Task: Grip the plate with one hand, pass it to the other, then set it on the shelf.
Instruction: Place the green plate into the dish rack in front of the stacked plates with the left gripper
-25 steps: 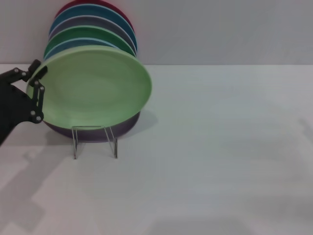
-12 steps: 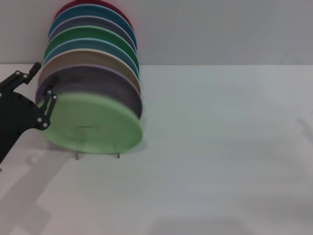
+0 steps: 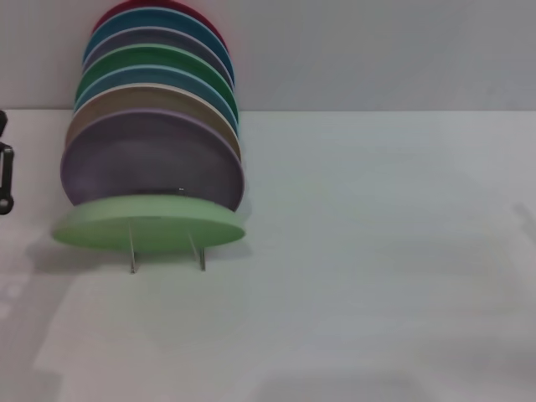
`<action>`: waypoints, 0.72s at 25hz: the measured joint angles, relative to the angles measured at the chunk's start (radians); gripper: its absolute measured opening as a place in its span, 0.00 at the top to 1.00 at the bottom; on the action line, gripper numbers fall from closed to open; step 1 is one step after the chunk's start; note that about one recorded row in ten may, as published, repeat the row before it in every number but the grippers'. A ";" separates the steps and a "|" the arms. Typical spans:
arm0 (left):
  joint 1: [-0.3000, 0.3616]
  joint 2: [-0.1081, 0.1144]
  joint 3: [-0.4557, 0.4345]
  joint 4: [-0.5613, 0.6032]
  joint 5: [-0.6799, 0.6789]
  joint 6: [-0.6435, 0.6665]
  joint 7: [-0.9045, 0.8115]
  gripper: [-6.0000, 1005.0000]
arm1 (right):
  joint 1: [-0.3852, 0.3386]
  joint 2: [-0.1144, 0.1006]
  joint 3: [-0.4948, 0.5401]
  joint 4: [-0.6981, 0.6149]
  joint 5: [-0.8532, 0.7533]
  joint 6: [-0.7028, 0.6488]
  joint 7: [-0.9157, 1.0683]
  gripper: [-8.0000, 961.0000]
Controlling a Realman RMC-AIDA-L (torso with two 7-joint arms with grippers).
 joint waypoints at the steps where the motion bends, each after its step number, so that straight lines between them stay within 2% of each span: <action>1: 0.013 0.000 -0.001 -0.016 0.001 0.006 -0.001 0.66 | 0.000 0.000 -0.001 0.000 0.000 -0.001 0.000 0.39; 6: 0.061 0.000 0.027 -0.024 0.003 0.100 -0.001 0.66 | 0.004 -0.001 0.000 -0.001 0.000 -0.005 0.001 0.39; 12: 0.142 0.015 0.215 -0.001 0.003 0.156 0.043 0.65 | 0.002 -0.001 0.003 -0.002 0.000 -0.019 -0.002 0.39; 18: 0.160 -0.006 0.289 0.081 0.003 0.128 0.083 0.65 | 0.012 -0.001 0.001 -0.003 0.000 -0.028 -0.001 0.39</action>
